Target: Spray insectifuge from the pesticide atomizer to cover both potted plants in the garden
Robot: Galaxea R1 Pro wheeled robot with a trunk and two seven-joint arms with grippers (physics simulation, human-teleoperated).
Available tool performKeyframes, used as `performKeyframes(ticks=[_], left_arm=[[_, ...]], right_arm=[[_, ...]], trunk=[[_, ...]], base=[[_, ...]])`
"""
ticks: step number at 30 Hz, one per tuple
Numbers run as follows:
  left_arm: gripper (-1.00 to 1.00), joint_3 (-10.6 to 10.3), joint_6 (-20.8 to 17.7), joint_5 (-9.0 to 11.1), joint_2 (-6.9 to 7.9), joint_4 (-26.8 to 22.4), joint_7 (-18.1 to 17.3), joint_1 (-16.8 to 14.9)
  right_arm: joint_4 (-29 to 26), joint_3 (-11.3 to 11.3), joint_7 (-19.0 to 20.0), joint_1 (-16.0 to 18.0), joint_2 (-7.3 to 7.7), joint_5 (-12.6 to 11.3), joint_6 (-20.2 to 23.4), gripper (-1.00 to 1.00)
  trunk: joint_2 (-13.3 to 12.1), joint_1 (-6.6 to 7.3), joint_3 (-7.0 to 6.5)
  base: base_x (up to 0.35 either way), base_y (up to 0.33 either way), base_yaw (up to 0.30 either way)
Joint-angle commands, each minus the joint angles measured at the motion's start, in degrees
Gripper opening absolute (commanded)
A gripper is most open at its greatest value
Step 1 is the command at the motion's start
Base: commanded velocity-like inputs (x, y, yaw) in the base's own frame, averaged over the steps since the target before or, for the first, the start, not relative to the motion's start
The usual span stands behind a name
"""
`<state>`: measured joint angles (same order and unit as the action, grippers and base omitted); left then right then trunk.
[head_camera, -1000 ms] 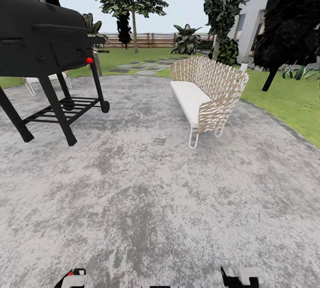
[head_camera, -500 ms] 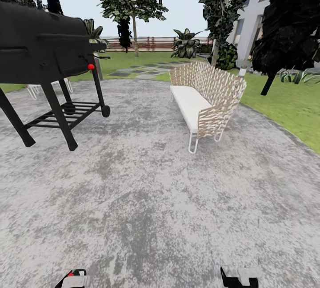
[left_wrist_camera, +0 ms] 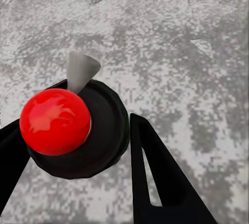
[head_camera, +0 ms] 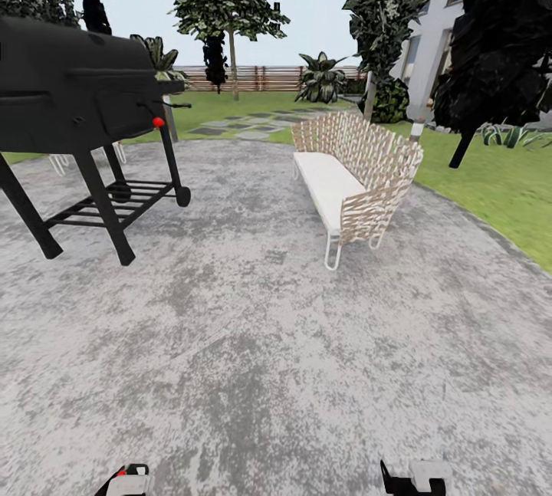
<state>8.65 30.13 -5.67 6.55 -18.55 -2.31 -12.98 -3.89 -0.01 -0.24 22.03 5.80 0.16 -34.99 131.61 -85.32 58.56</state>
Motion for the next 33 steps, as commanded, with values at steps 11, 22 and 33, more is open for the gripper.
performKeyframes(ticks=[11, 22, 33], left_arm=[[-1.0, 0.41, 0.27, -0.65, -0.05, 0.04, -0.32, 0.03], [-1.0, 0.38, 0.28, -0.6, -0.14, 0.09, -0.33, 0.06], [-1.0, 0.32, 0.28, -0.63, -0.15, 0.09, -0.33, 0.06]], right_arm=[[0.02, 0.0, -0.02, 0.03, 0.0, 0.02, -0.17, 1.0], [0.02, 0.01, -0.02, 0.03, -0.08, 0.02, -0.17, 1.0], [0.02, 0.01, -0.02, 0.03, -0.14, 0.02, -0.17, 1.0]], trunk=[[-2.8, 1.55, -1.37], [-2.8, 1.55, -1.38], [-2.8, 1.55, -1.38]], base=[[0.0, 0.0, 0.0], [-0.242, -0.083, 0.112], [-0.308, -0.086, 0.272]])
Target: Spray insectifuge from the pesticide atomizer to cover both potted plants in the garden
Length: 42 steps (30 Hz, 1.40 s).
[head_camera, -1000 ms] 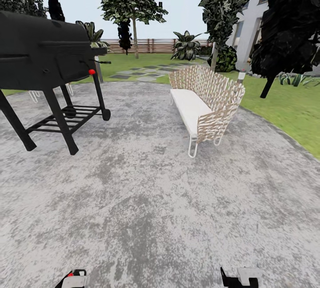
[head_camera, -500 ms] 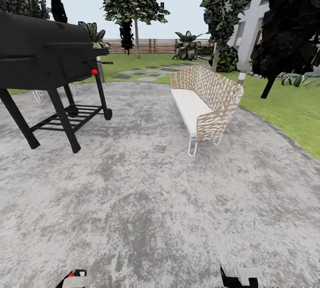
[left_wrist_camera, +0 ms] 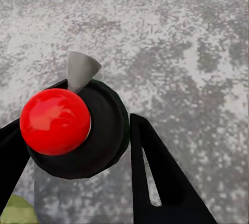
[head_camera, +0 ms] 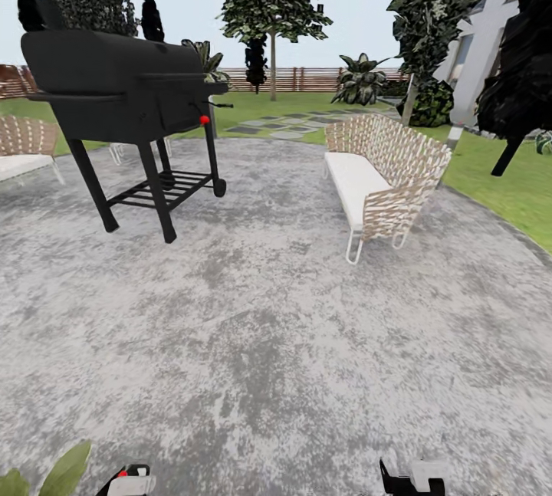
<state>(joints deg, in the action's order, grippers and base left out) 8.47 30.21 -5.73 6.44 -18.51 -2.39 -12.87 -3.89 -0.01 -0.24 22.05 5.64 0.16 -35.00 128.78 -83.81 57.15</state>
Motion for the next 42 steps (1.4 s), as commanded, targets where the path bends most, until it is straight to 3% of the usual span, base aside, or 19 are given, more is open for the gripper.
performKeyframes(ticks=[1, 14, 34, 42], left_arm=[[-1.0, 0.5, 0.2, -0.59, -0.04, 0.05, -0.25, -0.05], [-1.0, 0.48, 0.2, -0.62, -0.02, 0.05, -0.25, -0.05], [-1.0, 0.49, 0.29, -0.61, -0.04, 0.05, -0.25, -0.05], [-1.0, 0.46, 0.29, -0.56, -0.02, 0.05, -0.25, -0.05]], right_arm=[[0.03, 0.01, -0.02, 0.01, -0.01, 0.02, -0.16, 1.0], [0.04, 0.01, -0.02, 0.01, -0.1, 0.02, -0.16, 1.0], [0.03, 0.0, -0.02, 0.01, -0.01, 0.02, -0.16, 1.0], [0.03, 0.01, -0.02, 0.01, -0.1, 0.02, -0.16, 1.0]], trunk=[[0.02, 0.04, 0.04], [0.02, 0.04, 0.04], [0.02, 0.04, 0.04], [0.02, 0.04, -0.12]], base=[[-0.312, -0.08, 0.276], [-0.313, -0.057, 0.262], [-0.295, -0.148, 0.018], [-0.305, 0.077, 0.232]])
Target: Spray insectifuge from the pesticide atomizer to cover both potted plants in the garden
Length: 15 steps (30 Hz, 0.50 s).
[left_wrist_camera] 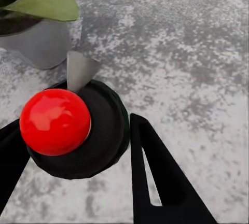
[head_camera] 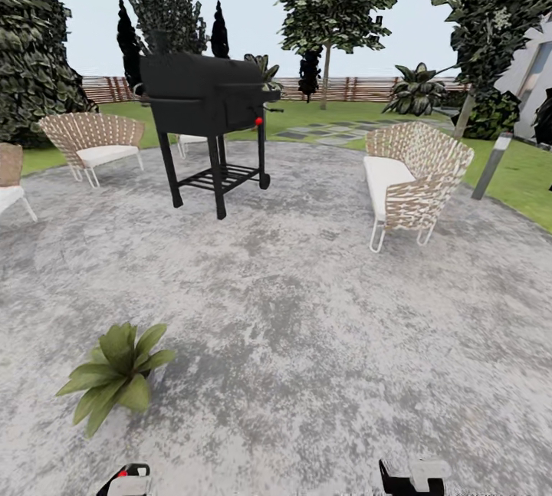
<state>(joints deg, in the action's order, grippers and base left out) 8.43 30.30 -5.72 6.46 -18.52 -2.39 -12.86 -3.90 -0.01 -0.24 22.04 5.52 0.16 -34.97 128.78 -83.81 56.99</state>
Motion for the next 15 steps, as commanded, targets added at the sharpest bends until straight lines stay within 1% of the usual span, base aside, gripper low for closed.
performKeyframes(ticks=[1, 3, 6, 15], left_arm=[[-1.0, 0.5, 0.2, -0.56, -0.04, 0.07, -0.25, -0.06], [-1.0, 0.52, 0.2, -0.55, -0.04, 0.07, -0.25, -0.06], [-1.0, 0.53, 0.2, -0.53, -0.04, 0.07, -0.25, -0.06], [-1.0, 0.53, 0.2, -0.53, -0.04, 0.07, -0.25, -0.06]], right_arm=[[0.03, 0.01, -0.02, 0.02, 0.02, 0.02, -0.19, 1.0], [0.03, 0.01, -0.02, 0.02, 0.02, 0.02, -0.19, 1.0], [0.03, 0.01, -0.02, 0.02, 0.01, 0.02, -0.19, 1.0], [0.04, 0.01, -0.02, 0.02, 0.01, 0.02, -0.19, 1.0]], trunk=[[0.02, 0.04, 0.02], [0.02, 0.04, -0.03], [0.02, 0.04, -0.1], [0.02, 0.04, -0.31]], base=[[-0.29, 0.189, 0.267], [-0.269, 0.211, 0.268], [-0.152, 0.263, 0.269], [-0.02, 0.301, 0.27]])
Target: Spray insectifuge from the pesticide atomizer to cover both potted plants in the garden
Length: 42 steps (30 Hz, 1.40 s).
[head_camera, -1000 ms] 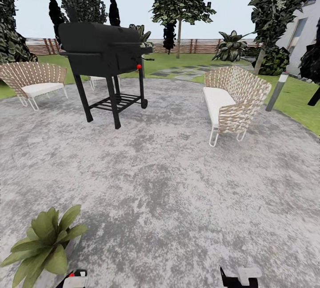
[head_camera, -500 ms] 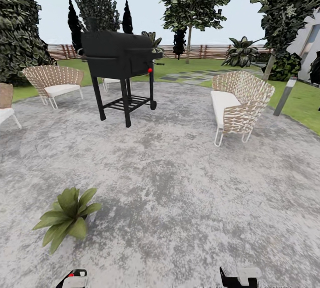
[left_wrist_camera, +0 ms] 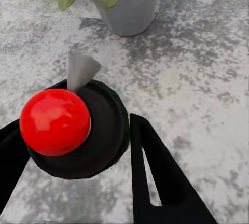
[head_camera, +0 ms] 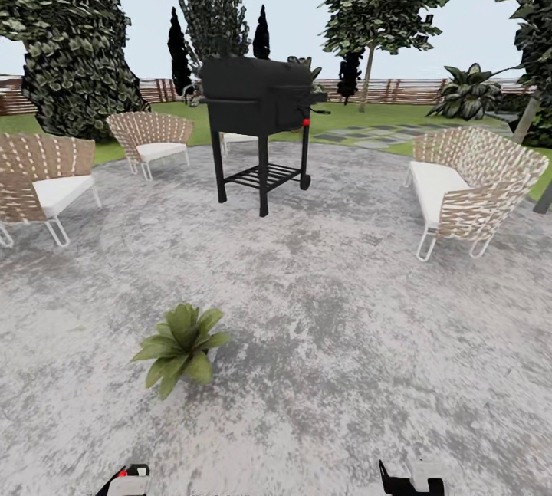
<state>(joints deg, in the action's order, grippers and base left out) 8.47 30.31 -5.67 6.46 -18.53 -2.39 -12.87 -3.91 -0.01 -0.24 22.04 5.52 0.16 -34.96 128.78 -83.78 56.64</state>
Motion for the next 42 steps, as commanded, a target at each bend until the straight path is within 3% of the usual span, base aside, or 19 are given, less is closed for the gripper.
performKeyframes(ticks=[1, 14, 42], left_arm=[[-1.0, 0.5, 0.19, -0.57, -0.04, 0.07, -0.25, -0.05], [-1.0, 0.49, 0.19, -0.57, -0.04, 0.07, -0.25, -0.05], [-1.0, 0.41, 0.12, -0.84, -0.04, 0.01, -0.5, -0.05]], right_arm=[[0.04, 0.01, -0.02, 0.02, 0.02, 0.02, -0.2, 1.0], [0.04, 0.0, -0.02, 0.02, 0.02, 0.02, -0.2, 1.0], [0.02, 0.05, 0.23, 0.02, 0.17, 0.24, -0.18, 1.0]], trunk=[[0.02, 0.01, 0.02], [0.02, 0.01, -0.2], [0.02, 0.01, -0.2]], base=[[-0.001, 0.308, 0.269], [0.045, 0.28, 0.211], [0.003, 0.009, 0.003]])
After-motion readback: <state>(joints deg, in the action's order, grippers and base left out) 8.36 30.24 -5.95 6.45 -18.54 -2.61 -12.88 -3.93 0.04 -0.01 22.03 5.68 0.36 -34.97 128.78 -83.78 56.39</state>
